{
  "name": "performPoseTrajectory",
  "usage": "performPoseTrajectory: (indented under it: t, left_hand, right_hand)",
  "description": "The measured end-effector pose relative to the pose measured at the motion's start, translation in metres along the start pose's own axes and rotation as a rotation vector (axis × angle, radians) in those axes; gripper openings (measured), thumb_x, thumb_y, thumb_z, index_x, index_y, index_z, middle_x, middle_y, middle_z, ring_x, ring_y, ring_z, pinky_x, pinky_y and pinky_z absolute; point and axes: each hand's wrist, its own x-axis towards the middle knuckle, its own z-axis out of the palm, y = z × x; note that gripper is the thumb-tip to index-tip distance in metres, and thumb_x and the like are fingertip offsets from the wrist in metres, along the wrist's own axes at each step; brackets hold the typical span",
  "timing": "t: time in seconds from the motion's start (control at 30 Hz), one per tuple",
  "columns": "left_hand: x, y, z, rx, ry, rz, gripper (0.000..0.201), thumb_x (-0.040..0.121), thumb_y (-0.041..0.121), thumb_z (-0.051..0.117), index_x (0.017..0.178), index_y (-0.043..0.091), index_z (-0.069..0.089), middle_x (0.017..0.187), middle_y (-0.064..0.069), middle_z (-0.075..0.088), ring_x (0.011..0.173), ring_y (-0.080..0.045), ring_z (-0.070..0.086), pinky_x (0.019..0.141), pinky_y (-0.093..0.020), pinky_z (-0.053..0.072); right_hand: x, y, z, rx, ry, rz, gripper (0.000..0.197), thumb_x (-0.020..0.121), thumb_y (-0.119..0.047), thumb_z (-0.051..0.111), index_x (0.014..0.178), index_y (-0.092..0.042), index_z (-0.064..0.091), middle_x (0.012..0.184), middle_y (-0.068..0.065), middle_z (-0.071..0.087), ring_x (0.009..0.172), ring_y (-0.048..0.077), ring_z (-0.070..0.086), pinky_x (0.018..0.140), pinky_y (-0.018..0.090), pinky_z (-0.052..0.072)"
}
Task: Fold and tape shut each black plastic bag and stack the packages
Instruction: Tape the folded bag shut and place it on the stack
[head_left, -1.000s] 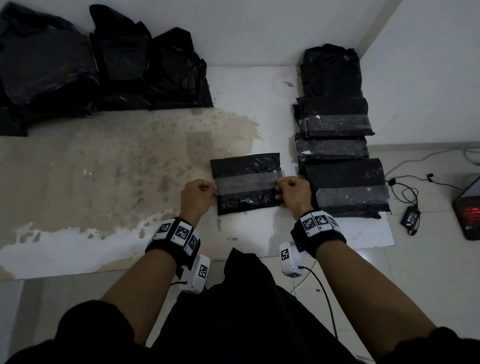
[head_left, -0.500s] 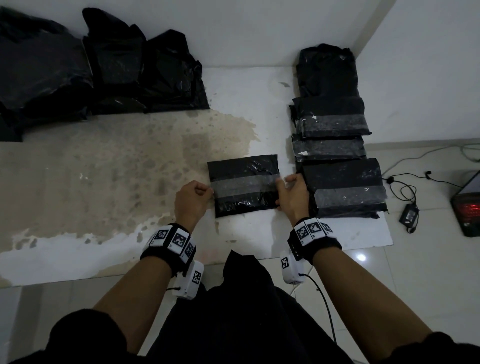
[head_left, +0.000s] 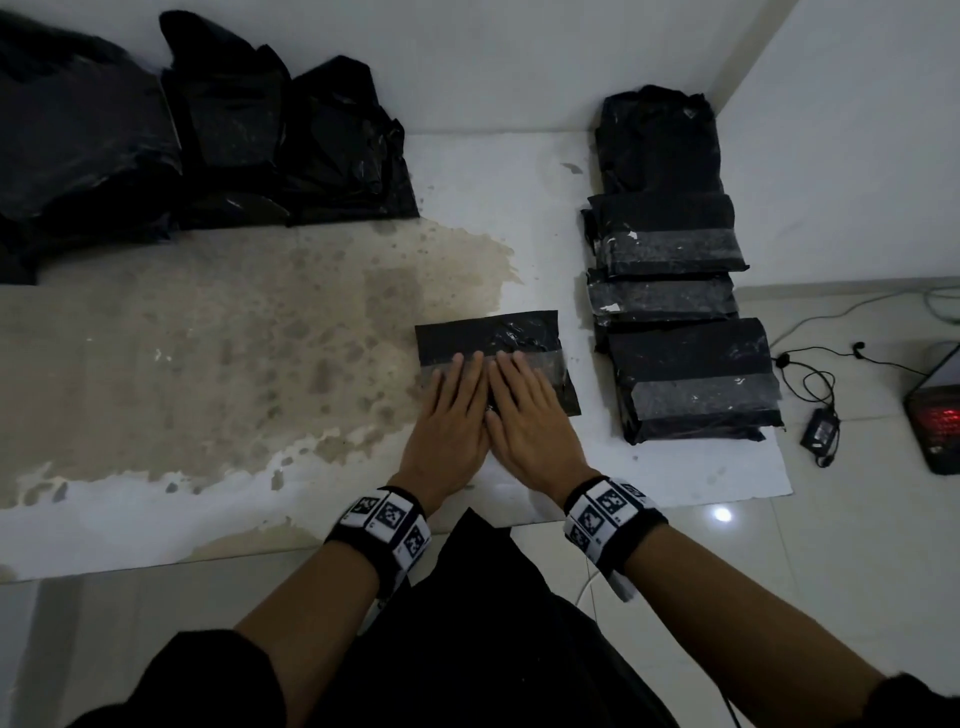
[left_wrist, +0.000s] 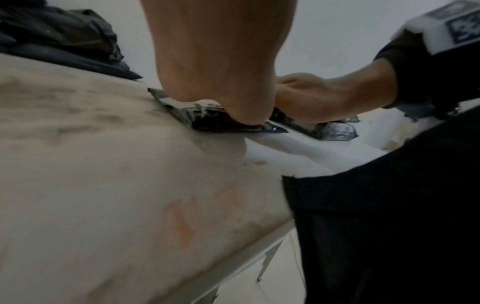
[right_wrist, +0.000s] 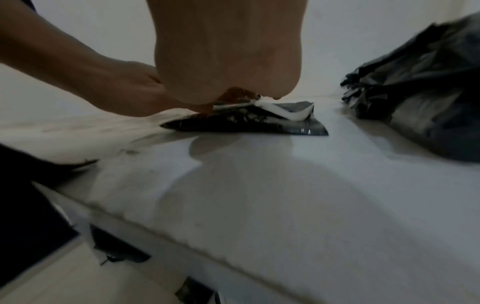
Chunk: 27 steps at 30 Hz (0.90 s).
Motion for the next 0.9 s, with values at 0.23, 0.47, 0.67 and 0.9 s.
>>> performPoseTrajectory:
  t: [0.23, 0.47, 0.67, 0.9]
  left_hand:
    - [-0.005, -0.003, 0.010, 0.001, -0.028, -0.032, 0.069, 0.104, 0.043, 0.032, 0.157, 0.000, 0.021, 0.166, -0.019, 0.013, 0.154, -0.037, 0.012, 0.120, -0.058, 0.023]
    - [-0.005, -0.003, 0.008, -0.023, -0.058, -0.050, 0.072, 0.101, 0.043, 0.031, 0.158, 0.001, 0.017, 0.167, -0.018, 0.012, 0.154, -0.035, 0.011, 0.120, -0.057, 0.024]
    - [-0.009, -0.005, 0.012, -0.060, -0.054, -0.070, 0.072, 0.103, 0.044, 0.032, 0.159, 0.003, 0.014, 0.167, -0.017, 0.008, 0.155, -0.033, 0.006, 0.121, -0.057, 0.022]
    - [-0.011, -0.008, 0.018, -0.050, -0.037, -0.062, 0.072, 0.104, 0.045, 0.030, 0.160, 0.004, 0.009, 0.168, -0.015, 0.002, 0.156, -0.031, 0.000, 0.123, -0.055, 0.017]
  right_hand:
    - [-0.014, 0.021, 0.014, -0.116, -0.134, 0.165, 0.076, 0.107, -0.056, 0.007, 0.159, -0.002, 0.018, 0.168, 0.017, 0.012, 0.156, 0.027, 0.010, 0.126, 0.045, 0.012]
    - [-0.014, 0.018, 0.014, -0.139, -0.064, 0.388, 0.081, 0.103, -0.058, 0.013, 0.159, 0.000, 0.015, 0.167, 0.019, 0.010, 0.157, 0.030, 0.006, 0.127, 0.047, 0.001]
    - [-0.011, 0.015, 0.010, -0.042, 0.078, 0.535, 0.072, 0.105, -0.050, 0.022, 0.155, 0.001, 0.031, 0.161, 0.021, 0.032, 0.151, 0.038, 0.025, 0.124, 0.053, 0.017]
    - [0.003, 0.021, -0.008, 0.097, 0.188, 0.652, 0.045, 0.102, -0.037, 0.047, 0.135, -0.008, 0.058, 0.123, 0.021, 0.058, 0.112, 0.039, 0.052, 0.093, 0.047, 0.043]
